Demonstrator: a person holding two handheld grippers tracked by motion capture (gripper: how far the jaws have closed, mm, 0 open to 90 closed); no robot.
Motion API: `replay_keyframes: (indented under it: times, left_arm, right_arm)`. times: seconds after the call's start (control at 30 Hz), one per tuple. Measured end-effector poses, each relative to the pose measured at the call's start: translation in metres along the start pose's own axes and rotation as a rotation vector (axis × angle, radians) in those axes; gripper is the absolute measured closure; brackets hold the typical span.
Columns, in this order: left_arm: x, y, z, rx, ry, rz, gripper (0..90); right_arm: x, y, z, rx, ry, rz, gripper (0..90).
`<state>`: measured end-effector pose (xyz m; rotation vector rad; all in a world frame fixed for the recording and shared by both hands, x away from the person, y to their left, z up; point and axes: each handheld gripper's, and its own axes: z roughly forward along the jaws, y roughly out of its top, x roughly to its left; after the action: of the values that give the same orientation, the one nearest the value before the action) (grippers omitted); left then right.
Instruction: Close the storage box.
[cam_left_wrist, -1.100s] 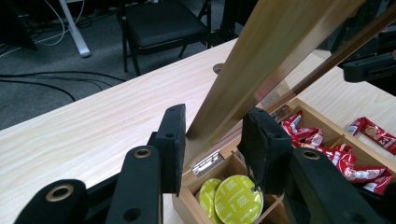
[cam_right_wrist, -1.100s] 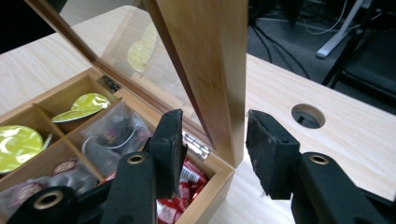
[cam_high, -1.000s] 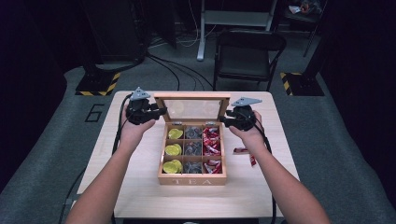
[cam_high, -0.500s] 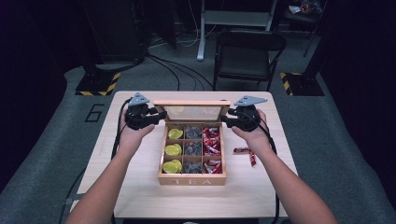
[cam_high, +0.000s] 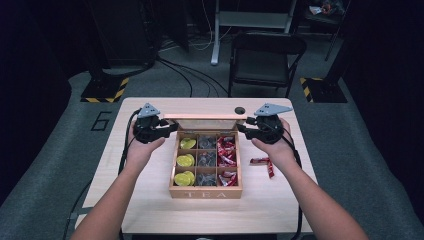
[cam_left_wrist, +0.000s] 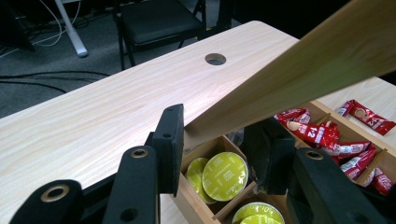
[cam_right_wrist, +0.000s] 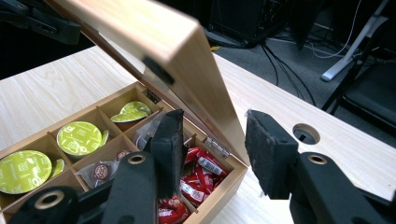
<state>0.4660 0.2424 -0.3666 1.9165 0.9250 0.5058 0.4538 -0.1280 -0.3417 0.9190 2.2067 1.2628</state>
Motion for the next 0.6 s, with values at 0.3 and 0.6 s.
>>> replay_keyframes:
  times: [0.3, 0.6]
  left_arm:
    - [-0.003, -0.004, -0.002, 0.008, -0.006, 0.0, 58.5]
    - [-0.006, -0.01, -0.005, 0.021, -0.016, -0.007, 57.8]
  right_arm:
    - [0.005, 0.0, -0.004, -0.004, 0.019, 0.004, 57.9]
    - [0.011, -0.006, -0.007, -0.004, 0.01, 0.008, 59.3]
